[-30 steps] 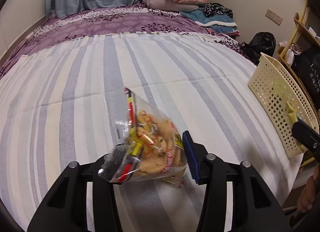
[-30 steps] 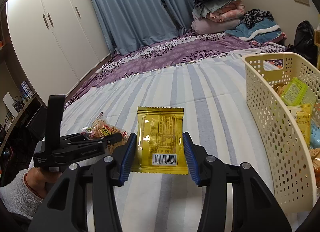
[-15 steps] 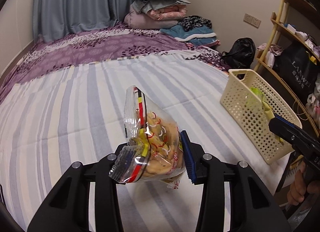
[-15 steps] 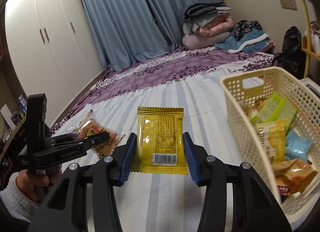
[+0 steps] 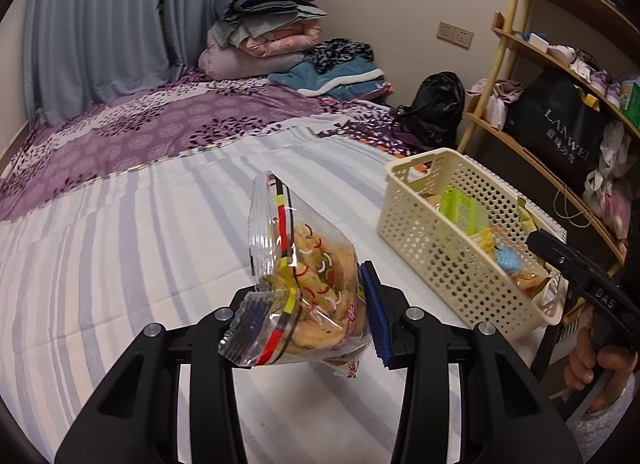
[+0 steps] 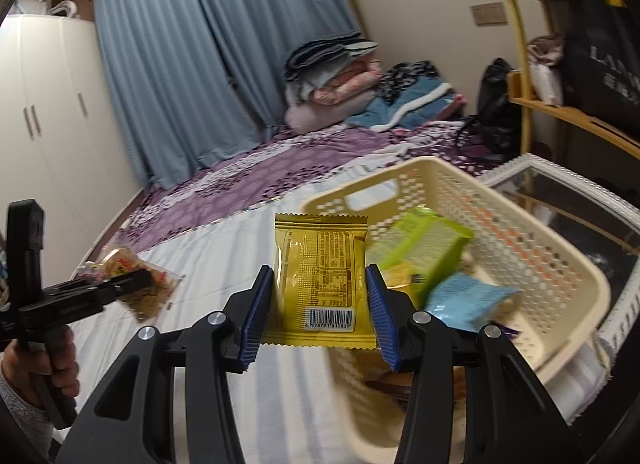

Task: Organize snacks
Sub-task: 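Carry both packs to the basket and open right tool to drop yellow packet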

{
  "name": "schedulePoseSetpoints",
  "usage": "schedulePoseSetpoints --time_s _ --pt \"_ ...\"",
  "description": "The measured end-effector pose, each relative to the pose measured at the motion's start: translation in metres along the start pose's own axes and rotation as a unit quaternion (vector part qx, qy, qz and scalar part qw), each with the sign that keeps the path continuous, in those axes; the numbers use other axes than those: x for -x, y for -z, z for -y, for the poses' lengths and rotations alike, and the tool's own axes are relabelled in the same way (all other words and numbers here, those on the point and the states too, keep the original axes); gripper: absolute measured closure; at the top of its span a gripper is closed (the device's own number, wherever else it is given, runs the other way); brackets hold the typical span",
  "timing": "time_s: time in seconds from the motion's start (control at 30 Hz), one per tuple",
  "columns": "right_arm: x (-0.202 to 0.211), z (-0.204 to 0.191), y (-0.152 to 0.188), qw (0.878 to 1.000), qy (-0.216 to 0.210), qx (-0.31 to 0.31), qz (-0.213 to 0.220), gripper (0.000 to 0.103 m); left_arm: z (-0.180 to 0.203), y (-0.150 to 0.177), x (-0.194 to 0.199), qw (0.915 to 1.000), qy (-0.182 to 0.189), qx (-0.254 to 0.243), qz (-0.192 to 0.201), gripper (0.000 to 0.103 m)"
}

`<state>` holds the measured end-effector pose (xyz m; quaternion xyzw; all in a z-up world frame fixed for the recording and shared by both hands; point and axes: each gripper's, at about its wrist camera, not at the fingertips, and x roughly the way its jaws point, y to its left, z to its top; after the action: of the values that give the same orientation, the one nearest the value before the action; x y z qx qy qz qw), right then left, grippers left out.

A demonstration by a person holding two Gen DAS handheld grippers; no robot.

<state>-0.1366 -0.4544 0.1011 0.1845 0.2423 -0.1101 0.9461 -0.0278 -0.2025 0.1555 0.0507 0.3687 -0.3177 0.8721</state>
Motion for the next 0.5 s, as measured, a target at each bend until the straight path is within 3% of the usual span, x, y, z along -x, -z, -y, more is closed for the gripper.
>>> schedulePoseSetpoints --time_s 0.2,0.27,0.33,0.5 --pt "0.002 0.034 0.001 0.999 0.045 -0.027 0.002 0.054 0.032 -0.018 -0.006 0.9993 0.019 -0.031 0.007 0.06" --pt "0.001 0.043 0.001 0.998 0.053 -0.039 0.003 0.041 0.043 -0.024 -0.008 0.9988 0.025 -0.042 0.009 0.06" --pt "0.002 0.051 0.003 0.997 0.056 -0.046 0.007 0.037 0.054 -0.03 -0.011 0.9981 0.033 -0.052 0.01 0.06" --pt "0.006 0.061 0.008 0.996 0.07 -0.045 0.013 0.037 0.085 -0.042 -0.018 0.9953 0.053 -0.08 0.012 0.06"
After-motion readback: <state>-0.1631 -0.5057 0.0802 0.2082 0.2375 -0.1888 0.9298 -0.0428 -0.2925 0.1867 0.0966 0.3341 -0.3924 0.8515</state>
